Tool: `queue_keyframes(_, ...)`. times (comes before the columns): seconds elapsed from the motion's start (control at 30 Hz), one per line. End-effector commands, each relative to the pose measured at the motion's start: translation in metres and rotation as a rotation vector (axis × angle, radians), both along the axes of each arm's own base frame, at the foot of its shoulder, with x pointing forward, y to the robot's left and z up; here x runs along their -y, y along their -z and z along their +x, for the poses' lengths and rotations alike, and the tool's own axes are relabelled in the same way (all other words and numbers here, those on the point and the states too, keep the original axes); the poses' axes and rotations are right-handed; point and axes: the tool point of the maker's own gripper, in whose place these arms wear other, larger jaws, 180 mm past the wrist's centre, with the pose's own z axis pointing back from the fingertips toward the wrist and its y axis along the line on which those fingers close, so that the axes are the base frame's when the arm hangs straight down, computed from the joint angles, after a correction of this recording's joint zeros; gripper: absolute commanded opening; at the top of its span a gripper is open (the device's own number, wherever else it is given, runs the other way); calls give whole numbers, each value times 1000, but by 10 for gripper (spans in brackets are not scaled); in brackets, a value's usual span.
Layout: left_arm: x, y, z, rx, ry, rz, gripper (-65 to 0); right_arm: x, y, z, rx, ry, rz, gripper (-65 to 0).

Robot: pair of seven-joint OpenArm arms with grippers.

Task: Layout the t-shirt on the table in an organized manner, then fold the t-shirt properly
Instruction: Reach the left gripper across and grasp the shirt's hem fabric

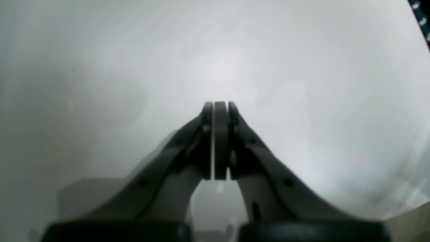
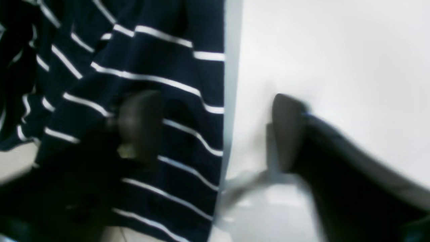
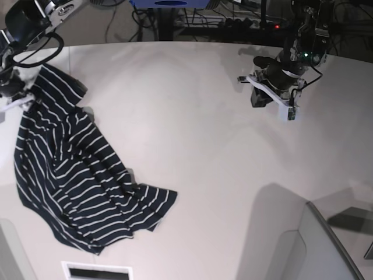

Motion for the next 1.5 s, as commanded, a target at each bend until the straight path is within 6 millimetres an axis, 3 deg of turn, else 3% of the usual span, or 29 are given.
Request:
queue_keyframes(0.0,-1,-8,6,34,-1,-2,-650,1,0,-2,-18,-11,-3,-432)
queue_keyframes(0.07,-1,-8,6,34,-1,-2,-650,0,1,-5,-24,-10,0,-642)
queue_keyframes(0.17,-1,-8,7,35,-1,-2,-650,-1,6,-15,-41,-7,4,-614)
queue_keyframes(0.23,-1,-7,6,34,-1,-1,-650,0,10,-26,-62,-5,4,-650)
queue_keyframes(0.3,-1,-7,6,34,-1,-1,-650,3,10,-35,-73,-2,-10,-647)
queue_keyframes(0.43,0,-9,11,43,3,-2,-650,8,-9,-47,-59,-6,-93,-645)
queue_keyframes(0.5,12,-4,10,31,44,2,-650,13,-26,-46,-35,-12,-149,-645)
queue_keyframes(0.67,58,20,0,9,289,143,-650,28,-59,-36,18,-16,-253,-644)
queue_keyframes(0.8,106,25,-1,21,380,112,-650,34,-72,-34,34,-13,-291,-644)
queue_keyframes(1.03,192,-8,50,146,451,4,-650,29,-66,-39,18,-20,-277,-644)
queue_keyframes(1.23,240,-27,98,211,529,3,-650,29,-65,-40,15,-21,-277,-644)
queue_keyframes(1.47,293,-30,129,176,543,-30,-650,24,-48,-47,-17,-22,-233,-644)
